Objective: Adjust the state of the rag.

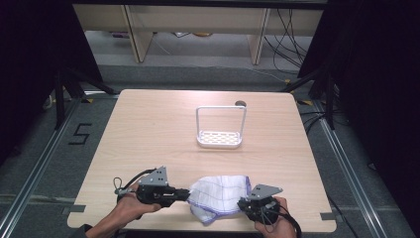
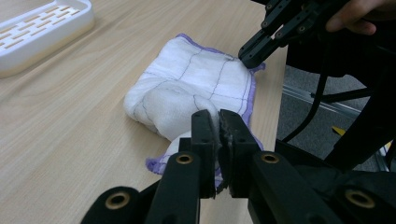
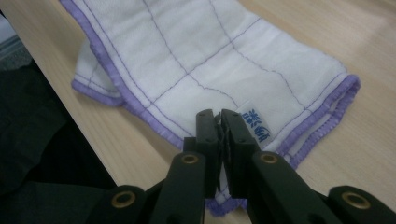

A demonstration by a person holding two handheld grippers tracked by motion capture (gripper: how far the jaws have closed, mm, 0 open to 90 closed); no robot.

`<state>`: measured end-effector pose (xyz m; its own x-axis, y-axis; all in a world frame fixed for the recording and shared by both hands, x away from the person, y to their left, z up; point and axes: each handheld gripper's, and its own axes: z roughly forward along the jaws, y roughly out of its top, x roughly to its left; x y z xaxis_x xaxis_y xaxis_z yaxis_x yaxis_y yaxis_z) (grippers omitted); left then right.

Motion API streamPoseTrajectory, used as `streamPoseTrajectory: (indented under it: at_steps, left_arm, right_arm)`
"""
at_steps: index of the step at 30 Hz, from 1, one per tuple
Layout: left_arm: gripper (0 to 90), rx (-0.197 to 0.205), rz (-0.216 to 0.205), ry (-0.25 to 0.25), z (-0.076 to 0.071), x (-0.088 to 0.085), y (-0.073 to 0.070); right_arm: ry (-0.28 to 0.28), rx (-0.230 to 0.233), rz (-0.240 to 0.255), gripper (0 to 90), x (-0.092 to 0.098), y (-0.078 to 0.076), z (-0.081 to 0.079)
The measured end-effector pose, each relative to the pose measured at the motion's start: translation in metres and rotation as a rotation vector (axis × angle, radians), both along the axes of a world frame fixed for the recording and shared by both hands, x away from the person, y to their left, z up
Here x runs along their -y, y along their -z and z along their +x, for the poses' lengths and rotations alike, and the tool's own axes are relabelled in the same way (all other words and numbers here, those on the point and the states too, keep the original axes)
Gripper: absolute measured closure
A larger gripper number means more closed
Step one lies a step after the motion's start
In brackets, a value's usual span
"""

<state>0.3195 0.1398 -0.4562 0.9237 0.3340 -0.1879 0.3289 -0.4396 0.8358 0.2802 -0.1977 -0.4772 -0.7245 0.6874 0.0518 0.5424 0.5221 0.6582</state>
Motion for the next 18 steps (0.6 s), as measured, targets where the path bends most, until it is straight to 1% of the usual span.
streamPoseTrajectory:
  at_steps: [1, 2, 3, 4, 5, 6, 7, 8, 9, 10, 11, 13, 14, 15, 16, 17, 18]
  left_arm:
    - [84.1, 0.007, 0.009, 0.006, 0.0005, -0.0005, -0.0007]
    - [84.1, 0.001, -0.008, 0.006, -0.0001, 0.0004, -0.0006]
    - [84.1, -0.001, -0.016, 0.003, -0.0003, 0.0006, -0.001]
    - [84.1, 0.0, -0.011, -0.001, -0.0003, -0.0002, -0.0026]
    - [84.1, 0.011, -0.004, 0.0, 0.0006, -0.002, -0.005]
    - [84.1, 0.011, -0.004, 0.0, 0.0006, -0.002, -0.005]
    - [84.2, 0.007, -0.012, -0.002, 0.0006, -0.0024, -0.006]
    - [84.3, 0.007, -0.012, -0.002, 0.0006, -0.0024, -0.006]
    - [84.3, 0.005, -0.017, -0.004, 0.0005, -0.0021, -0.0057]
    - [84.4, 0.0, -0.023, -0.004, -0.0002, -0.0014, -0.0056]
    - [84.5, 0.002, -0.022, 0.003, -0.0007, -0.0011, -0.0059]
    - [84.6, 0.005, -0.019, 0.003, -0.001, -0.0008, -0.0058]
    - [84.7, -0.004, -0.027, 0.002, -0.0009, -0.0006, -0.0054]
    - [84.7, 0.005, -0.021, 0.002, -0.0003, -0.0008, -0.0059]
    - [85.0, 0.001, -0.023, 0.0, -0.0003, -0.0006, -0.0062]
    - [86.0, 0.006, -0.021, -0.002, -0.0002, -0.0007, -0.0069]
    - [86.0, 0.018, -0.01, -0.001, 0.0008, -0.0014, -0.0076]
  right_arm:
    - [0.005, -0.016, 0.001, 86.6, 0.0007, -0.0025, -0.0009]
    - [0.011, -0.004, 0.008, 86.8, 0.0002, -0.0024, -0.0013]
    - [-0.008, 0.006, -0.011, 87.1, 0.0019, -0.006, -0.0007]
    - [-0.008, 0.006, -0.011, 87.1, 0.0019, -0.006, -0.0007]
    - [-0.03, 0.0, -0.014, 86.9, 0.0014, -0.0109, -0.0011]
    - [-0.03, 0.0, -0.014, 86.9, 0.0014, -0.0109, -0.0011]
    - [-0.022, -0.008, 0.001, 85.9, -0.0005, -0.0115, -0.0012]
    - [-0.022, -0.008, 0.001, 85.9, -0.0005, -0.0115, -0.0012]
    - [-0.02, 0.0, -0.004, 85.8, -0.0002, -0.0099, 0.0]
    - [-0.021, -0.026, -0.017, 86.4, -0.0001, -0.0094, 0.0004]
    - [-0.034, -0.018, -0.043, 87.4, -0.0014, -0.0057, 0.0001]
    - [-0.04, -0.012, -0.049, 87.4, -0.0014, -0.0051, 0.0002]
    - [-0.03, -0.02, -0.033, 87.4, -0.0027, -0.0045, -0.0009]
    - [-0.035, -0.014, -0.024, 87.2, -0.0016, -0.0045, 0.0006]
    - [-0.016, -0.033, -0.002, 87.0, -0.0013, -0.0054, 0.0001]
    - [-0.021, -0.013, -0.01, 87.2, 0.0004, -0.0081, 0.001]
    - [-0.021, -0.013, -0.01, 87.2, 0.0004, -0.0081, 0.001]
